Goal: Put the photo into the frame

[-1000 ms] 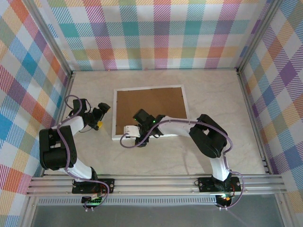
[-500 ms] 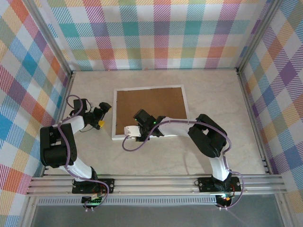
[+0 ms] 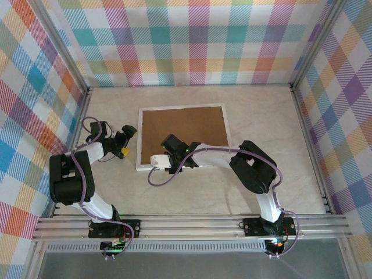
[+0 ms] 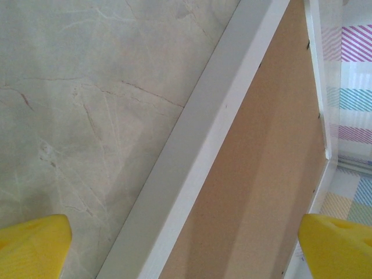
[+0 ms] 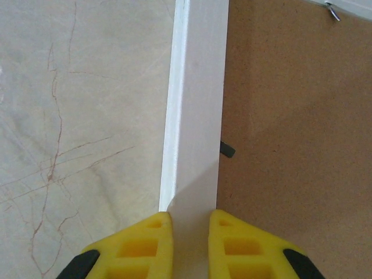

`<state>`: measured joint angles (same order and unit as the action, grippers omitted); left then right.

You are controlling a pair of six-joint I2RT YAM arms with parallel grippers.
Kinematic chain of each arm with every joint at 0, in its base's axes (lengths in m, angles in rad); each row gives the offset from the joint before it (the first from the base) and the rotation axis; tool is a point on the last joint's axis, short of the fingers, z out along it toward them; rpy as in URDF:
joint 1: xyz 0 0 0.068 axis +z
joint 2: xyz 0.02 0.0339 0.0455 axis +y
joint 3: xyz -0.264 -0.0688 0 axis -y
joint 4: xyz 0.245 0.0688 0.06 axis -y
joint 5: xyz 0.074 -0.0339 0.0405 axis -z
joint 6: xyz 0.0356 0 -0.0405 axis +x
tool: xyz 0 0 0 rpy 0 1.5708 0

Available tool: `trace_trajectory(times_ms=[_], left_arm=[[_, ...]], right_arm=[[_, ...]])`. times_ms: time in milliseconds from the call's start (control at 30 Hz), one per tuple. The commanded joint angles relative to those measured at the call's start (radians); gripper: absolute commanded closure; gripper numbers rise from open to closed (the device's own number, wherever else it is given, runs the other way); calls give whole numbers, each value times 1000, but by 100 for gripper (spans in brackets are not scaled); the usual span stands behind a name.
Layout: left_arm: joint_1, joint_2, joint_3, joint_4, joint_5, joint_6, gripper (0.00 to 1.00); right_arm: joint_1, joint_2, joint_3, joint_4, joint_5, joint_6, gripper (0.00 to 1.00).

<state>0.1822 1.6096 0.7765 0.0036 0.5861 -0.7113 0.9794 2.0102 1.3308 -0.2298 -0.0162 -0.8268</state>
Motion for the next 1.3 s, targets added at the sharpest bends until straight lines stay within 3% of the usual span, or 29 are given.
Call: trace_trajectory(times_ms=[0,333,1267], left_arm=[[19,10,-9,12,21,-2,0],[10,61,-36,126,100,-61,0],[-84,159,-8,226,244,-97,0]], right_arm=[[-2,-27,30,-58,-46,31,100],[-26,-64,70,-42,-95,92,100],[-61,-88,100,-19,-119,127,100]])
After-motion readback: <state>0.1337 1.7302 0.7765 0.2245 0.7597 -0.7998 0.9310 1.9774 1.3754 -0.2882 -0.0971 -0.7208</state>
